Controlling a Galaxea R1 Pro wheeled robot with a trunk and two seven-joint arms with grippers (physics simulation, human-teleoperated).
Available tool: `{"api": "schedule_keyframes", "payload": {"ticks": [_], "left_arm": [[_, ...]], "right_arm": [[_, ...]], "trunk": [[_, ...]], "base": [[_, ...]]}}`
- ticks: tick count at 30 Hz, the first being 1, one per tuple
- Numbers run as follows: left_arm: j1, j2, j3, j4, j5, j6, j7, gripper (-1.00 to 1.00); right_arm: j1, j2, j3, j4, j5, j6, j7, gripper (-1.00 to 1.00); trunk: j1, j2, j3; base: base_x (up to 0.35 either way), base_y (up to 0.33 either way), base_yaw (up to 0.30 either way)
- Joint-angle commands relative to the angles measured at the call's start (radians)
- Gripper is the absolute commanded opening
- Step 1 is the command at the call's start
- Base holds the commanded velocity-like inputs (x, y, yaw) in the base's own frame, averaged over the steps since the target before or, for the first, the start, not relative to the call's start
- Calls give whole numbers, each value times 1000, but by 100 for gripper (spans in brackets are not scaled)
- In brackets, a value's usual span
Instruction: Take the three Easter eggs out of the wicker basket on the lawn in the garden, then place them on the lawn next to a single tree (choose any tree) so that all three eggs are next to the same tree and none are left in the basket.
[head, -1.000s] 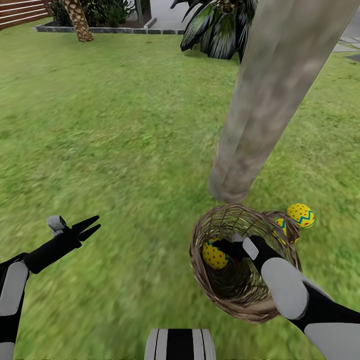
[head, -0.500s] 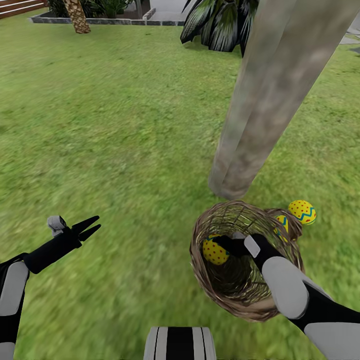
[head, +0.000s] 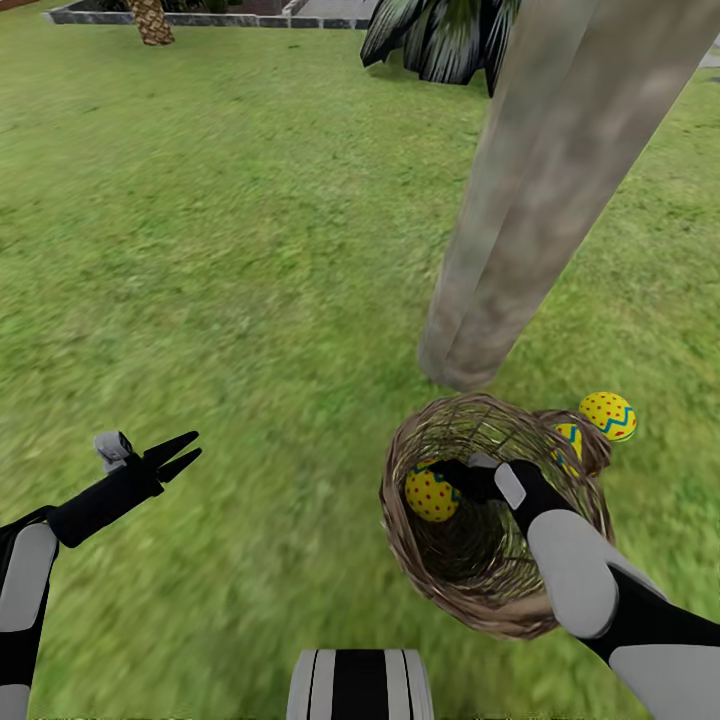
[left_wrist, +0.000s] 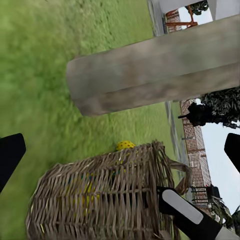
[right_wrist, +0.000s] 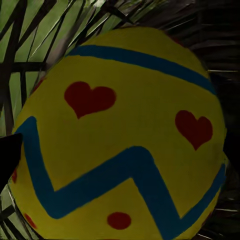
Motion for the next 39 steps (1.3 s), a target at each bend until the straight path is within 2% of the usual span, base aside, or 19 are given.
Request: {"api": "schedule_keyframes", "payload": {"ticks": [1, 12, 15, 21, 39], "left_arm": [[0, 0, 1, 0, -1, 4, -3, 100], [-1, 0, 1, 1, -1, 4, -3, 100], [-1, 0, 1, 1, -1, 4, -3, 100], [0, 0, 1, 1, -1, 4, -3, 100], [0, 5, -1, 0, -4, 17, 5, 100]], "right_arm": [[2, 0, -1, 95, 43, 2, -60, -100], [2, 0, -1, 95, 43, 2, -60, -100], [2, 0, -1, 95, 43, 2, -60, -100], [2, 0, -1, 95, 43, 2, -60, -100], [2, 0, -1, 95, 44, 2, -64, -100]], "trunk": [[0, 0, -1], [-1, 1, 11], [-3, 1, 22], [-3, 2, 30], [-12, 6, 100]], "base": [[0, 0, 0], [0, 0, 0], [0, 0, 0], [0, 0, 0], [-4, 0, 0]]}}
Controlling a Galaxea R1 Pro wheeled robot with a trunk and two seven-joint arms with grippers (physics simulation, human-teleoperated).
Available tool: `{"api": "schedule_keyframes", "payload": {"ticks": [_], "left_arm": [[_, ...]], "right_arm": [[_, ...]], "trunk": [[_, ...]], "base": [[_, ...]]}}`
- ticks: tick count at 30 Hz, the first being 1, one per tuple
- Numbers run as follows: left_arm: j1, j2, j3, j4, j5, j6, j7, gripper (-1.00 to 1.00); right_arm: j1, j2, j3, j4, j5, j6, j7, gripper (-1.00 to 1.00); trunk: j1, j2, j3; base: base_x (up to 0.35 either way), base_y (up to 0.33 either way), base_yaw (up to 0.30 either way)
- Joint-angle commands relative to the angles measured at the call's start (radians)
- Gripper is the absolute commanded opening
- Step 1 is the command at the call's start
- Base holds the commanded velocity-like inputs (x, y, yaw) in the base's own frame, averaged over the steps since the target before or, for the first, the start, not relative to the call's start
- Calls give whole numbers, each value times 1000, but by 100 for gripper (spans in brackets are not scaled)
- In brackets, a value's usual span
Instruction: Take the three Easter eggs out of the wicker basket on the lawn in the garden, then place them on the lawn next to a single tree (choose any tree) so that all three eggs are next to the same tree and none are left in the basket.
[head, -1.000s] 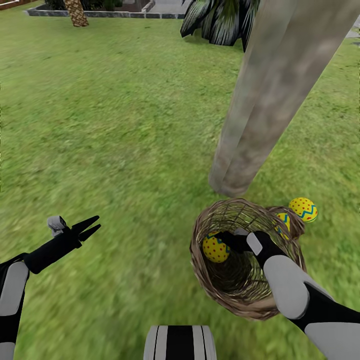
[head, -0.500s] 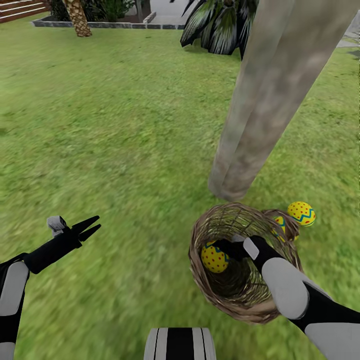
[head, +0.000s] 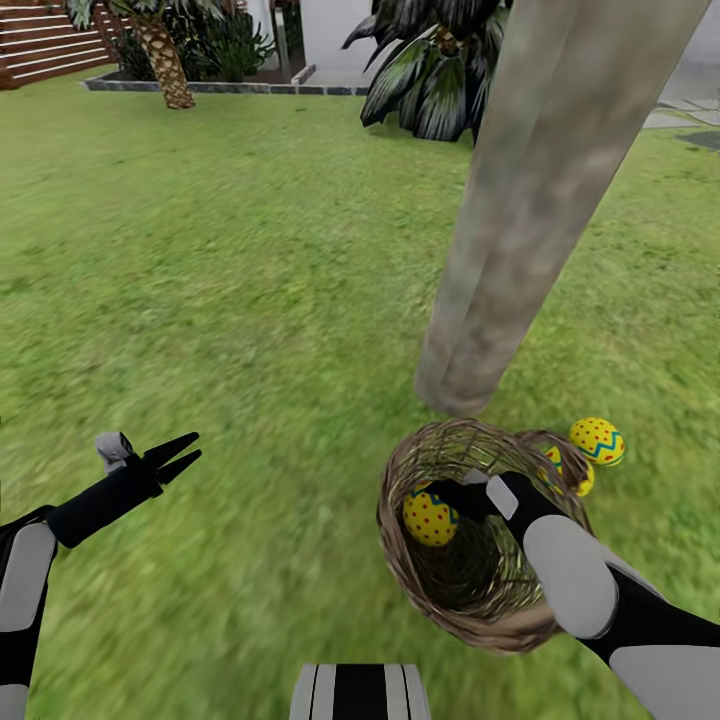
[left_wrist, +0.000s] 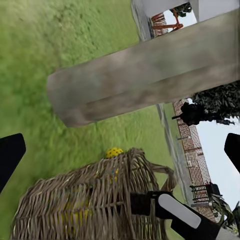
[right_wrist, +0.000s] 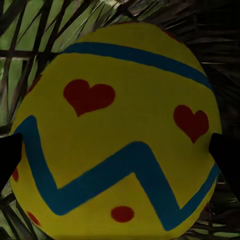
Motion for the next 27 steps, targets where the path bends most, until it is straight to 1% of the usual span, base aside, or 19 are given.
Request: {"api": "schedule_keyframes", "payload": {"ticks": [1, 6, 17, 22, 27], "left_arm": [[-1, 0, 1, 0, -2, 3, -4, 100], [-1, -2, 1, 0, -2, 2, -4, 100], [-1, -2, 1, 0, -2, 2, -3, 100], [-1, -2, 2, 0, -2, 2, -3, 100], [-1, -2, 0, 0, -3, 2, -3, 100]], "right_arm": [[0, 1, -4, -3, 8, 6, 3, -100], [0, -1, -4, -3, 9, 10, 1, -100], [0, -1, -4, -4, 9, 9, 3, -100], [0, -1, -4, -4, 9, 9, 2, -100], [0, -2, -4, -5, 9, 9, 2, -100]], "trunk": [[-1, 0, 3], [-3, 1, 23], [-8, 4, 65], [-10, 5, 85], [-12, 6, 104]], "base": [[-191, 0, 0], [-104, -32, 0], [-24, -50, 0], [-135, -65, 0], [-160, -204, 0]]}}
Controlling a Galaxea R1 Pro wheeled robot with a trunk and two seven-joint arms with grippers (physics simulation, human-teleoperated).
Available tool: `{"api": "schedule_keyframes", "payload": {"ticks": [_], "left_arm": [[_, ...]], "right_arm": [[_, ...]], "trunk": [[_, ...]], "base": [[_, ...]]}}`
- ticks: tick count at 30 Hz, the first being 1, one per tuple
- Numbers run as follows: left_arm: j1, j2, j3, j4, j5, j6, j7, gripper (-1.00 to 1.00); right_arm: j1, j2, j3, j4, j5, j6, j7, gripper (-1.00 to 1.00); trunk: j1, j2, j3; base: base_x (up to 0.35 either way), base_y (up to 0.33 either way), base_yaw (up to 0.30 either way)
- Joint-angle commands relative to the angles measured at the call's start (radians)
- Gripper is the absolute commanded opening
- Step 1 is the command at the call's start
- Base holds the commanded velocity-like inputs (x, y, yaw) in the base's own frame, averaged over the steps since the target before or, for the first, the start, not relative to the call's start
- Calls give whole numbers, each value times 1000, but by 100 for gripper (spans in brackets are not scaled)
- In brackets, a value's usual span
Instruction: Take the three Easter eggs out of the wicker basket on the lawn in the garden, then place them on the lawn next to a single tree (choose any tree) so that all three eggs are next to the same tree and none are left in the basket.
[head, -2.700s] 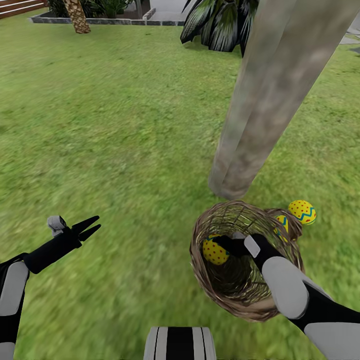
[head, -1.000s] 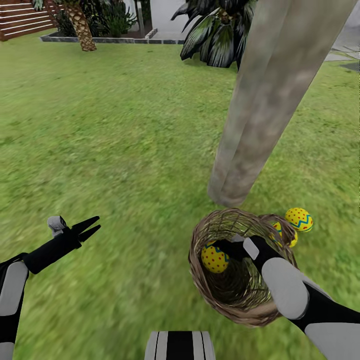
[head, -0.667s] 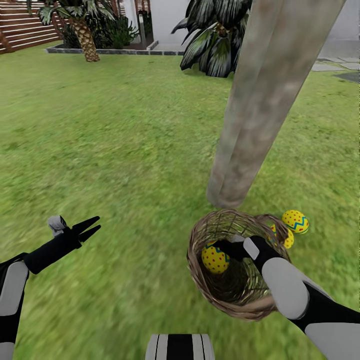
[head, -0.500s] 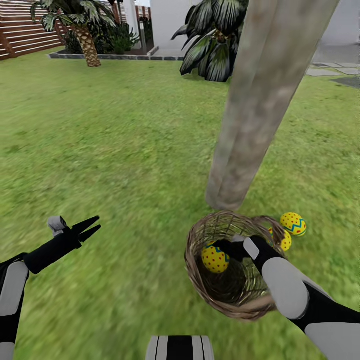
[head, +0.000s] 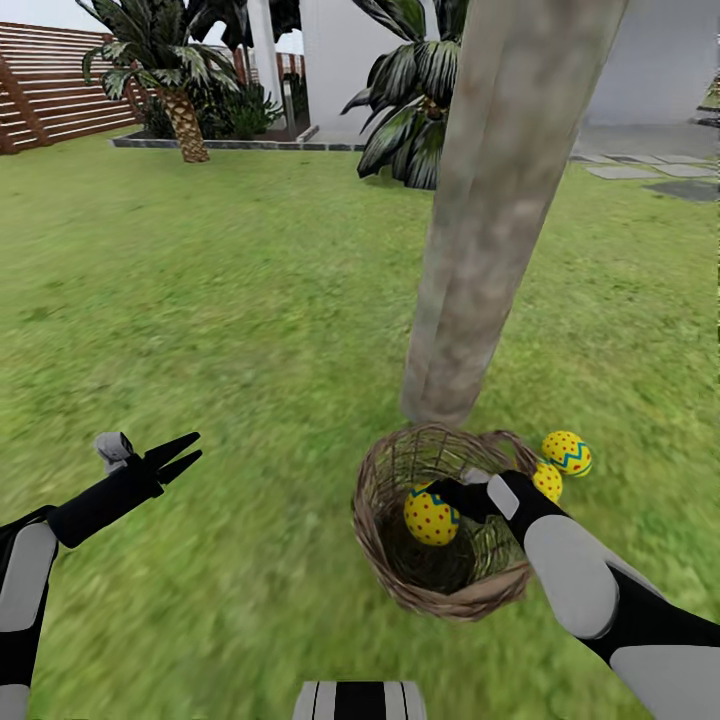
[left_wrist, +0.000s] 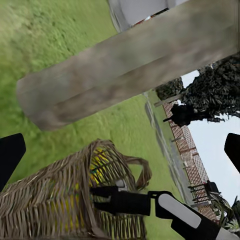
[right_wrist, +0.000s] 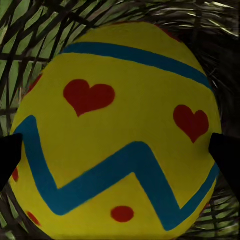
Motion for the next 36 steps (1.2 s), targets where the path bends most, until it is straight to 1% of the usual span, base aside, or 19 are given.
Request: {"api": "schedule_keyframes", "payload": {"ticks": [1, 6, 10, 20, 26, 29, 36], "left_arm": [[-1, 0, 1, 0, -2, 4, -4, 100], [-1, 0, 2, 0, -1, 4, -4, 100], [-1, 0, 2, 0, -2, 4, -4, 100], [-1, 0, 2, 1, -1, 4, -4, 100], [-1, 0, 2, 1, -2, 4, -4, 100], [-1, 0, 2, 1, -1, 4, -4, 100], [-1, 0, 2, 1, -1, 4, -4, 100]], "right_arm": [[0, 0, -4, -3, 8, 5, 5, -100], [0, -1, -4, -3, 8, 5, 7, -100], [0, -2, -4, -3, 8, 5, 7, -100], [0, -2, -4, -3, 8, 6, 7, -100], [0, -2, -4, -3, 8, 7, 7, -100], [0, -2, -4, -3, 8, 7, 7, -100], [0, -1, -4, -3, 6, 10, 7, -100]], "trunk": [[-1, 0, 3], [-3, 1, 23], [-5, 2, 38], [-9, 5, 77], [-32, 47, 96], [-44, 68, 105], [-71, 117, 127]], "base": [[-61, -97, 0], [-12, -13, 0], [-173, -61, 0], [-56, -16, 0], [-4, -1, 0], [-204, 0, 0], [-13, 0, 0]]}}
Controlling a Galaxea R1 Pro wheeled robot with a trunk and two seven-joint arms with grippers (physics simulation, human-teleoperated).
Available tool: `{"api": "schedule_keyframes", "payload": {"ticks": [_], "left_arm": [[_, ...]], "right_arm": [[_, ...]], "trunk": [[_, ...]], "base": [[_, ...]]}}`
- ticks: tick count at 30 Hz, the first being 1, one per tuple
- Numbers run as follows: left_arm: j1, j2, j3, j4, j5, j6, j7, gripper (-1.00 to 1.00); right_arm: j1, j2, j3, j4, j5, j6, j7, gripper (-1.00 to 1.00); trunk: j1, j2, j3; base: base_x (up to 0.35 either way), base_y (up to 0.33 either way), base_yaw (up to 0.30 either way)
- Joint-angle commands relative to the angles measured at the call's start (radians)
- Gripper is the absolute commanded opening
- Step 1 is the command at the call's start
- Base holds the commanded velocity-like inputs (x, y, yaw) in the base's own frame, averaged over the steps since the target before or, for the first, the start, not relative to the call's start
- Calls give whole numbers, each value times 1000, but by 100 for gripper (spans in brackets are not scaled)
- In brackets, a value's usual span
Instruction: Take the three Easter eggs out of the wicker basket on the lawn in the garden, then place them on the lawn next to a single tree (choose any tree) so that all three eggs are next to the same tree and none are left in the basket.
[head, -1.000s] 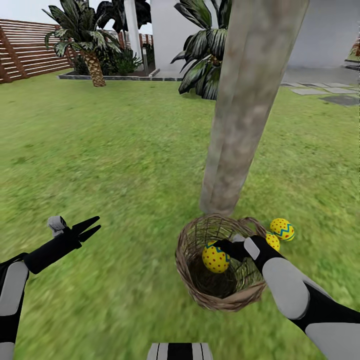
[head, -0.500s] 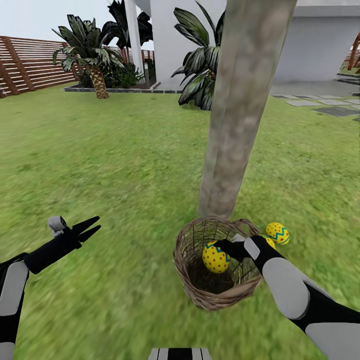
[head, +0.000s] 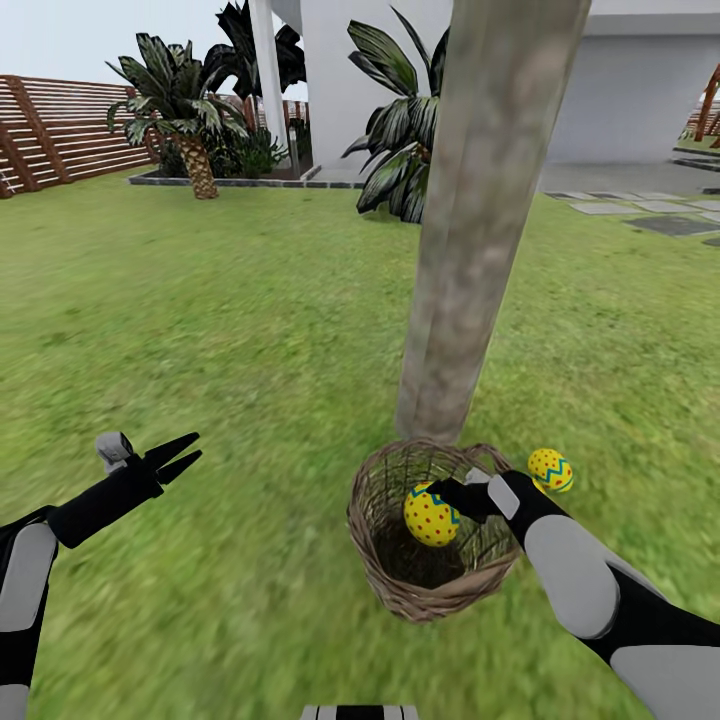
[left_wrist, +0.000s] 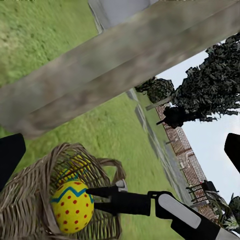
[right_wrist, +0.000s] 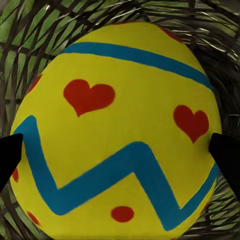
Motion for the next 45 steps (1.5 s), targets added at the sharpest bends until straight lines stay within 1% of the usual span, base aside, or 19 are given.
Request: {"api": "schedule_keyframes", "payload": {"ticks": [1, 10, 12, 16, 22, 24, 25, 27, 28, 30, 31, 33, 35, 37, 38, 40, 41, 42, 45], "left_arm": [[-1, 0, 1, 0, -2, 4, -4, 100], [-1, 0, 1, 0, -2, 3, -4, 100], [-1, 0, 1, 0, -2, 4, -4, 100], [-1, 0, 1, 0, -2, 3, -4, 100], [-1, 0, 1, 0, -2, 3, -4, 100], [-1, 0, 1, 0, -2, 3, -4, 100], [-1, 0, 1, 0, -2, 3, -4, 100], [-1, 0, 1, 0, -2, 3, -4, 100], [-1, 0, 1, 0, -2, 3, -3, 100], [-1, -1, 1, 0, -2, 3, -3, 100], [-1, -1, 1, 0, -2, 3, -3, 100], [-1, -1, 0, 0, -2, 3, -2, 100], [-1, -1, 0, 0, -2, 3, -2, 100], [-1, -1, -1, 0, -3, 3, -2, 100], [-1, -1, -1, 1, -3, 3, -2, 100], [-1, -2, -1, 1, -3, 2, -1, 100], [-1, -2, -1, 1, -4, 2, -1, 100], [-1, -3, -1, 1, -4, 2, -1, 100], [-1, -3, -1, 2, -4, 2, -1, 100]], "right_arm": [[0, 0, -4, -3, 8, 6, 5, -100], [0, -5, -3, -35, 5, 30, 9, -100], [0, -24, -3, -37, 4, 98, 15, -100], [0, -53, -3, -36, 7, 209, 115, -100], [0, -59, -1, -37, 6, 232, 133, -100], [0, -62, 4, -37, 8, 235, 219, -100], [0, -68, 19, -37, 8, 244, 257, -100], [0, -83, 86, -38, 8, 278, 326, -100], [0, -86, 106, -38, 8, 284, 370, -100], [0, -97, 125, -38, 10, 289, 505, -100], [0, -102, 132, -38, 10, 289, 538, -100], [1, -120, 171, -38, 9, 290, 593, -100], [1, -133, 188, -38, 10, 290, 658, -100], [2, -161, 210, -40, 10, 290, 775, -100], [2, -184, 240, -55, 10, 290, 855, -100], [25, -217, 286, -133, 9, 290, 1011, -100], [47, -224, 294, -176, 9, 291, 1053, -100], [74, -229, 299, -247, 7, 296, 1081, -100], [149, -230, 301, -429, 3, 346, 1100, -100]], "trunk": [[-4, 7, 2], [-39, 70, 31], [-46, 84, 37], [-62, 112, 49], [-85, 154, 68], [-92, 168, 75], [-96, 175, 78], [-104, 189, 84], [-108, 196, 87], [-115, 210, 93], [-119, 217, 96], [-127, 231, 103], [-134, 245, 109], [-142, 259, 115], [-146, 266, 118], [-154, 280, 125], [-157, 287, 128], [-161, 294, 131], [-173, 315, 140]], "base": [[0, 0, 0], [0, 0, 0], [0, 0, 0], [0, 0, 0], [-114, 0, 0], [-22, 0, 0], [-6, 0, 0], [-2, 0, 0], [0, 0, 0], [0, 0, 0], [0, 0, 0], [0, 0, 0], [0, 0, 0], [0, 0, 0], [0, 0, 0], [0, 0, 0], [0, 0, 0], [0, 0, 0], [0, 0, 0]]}}
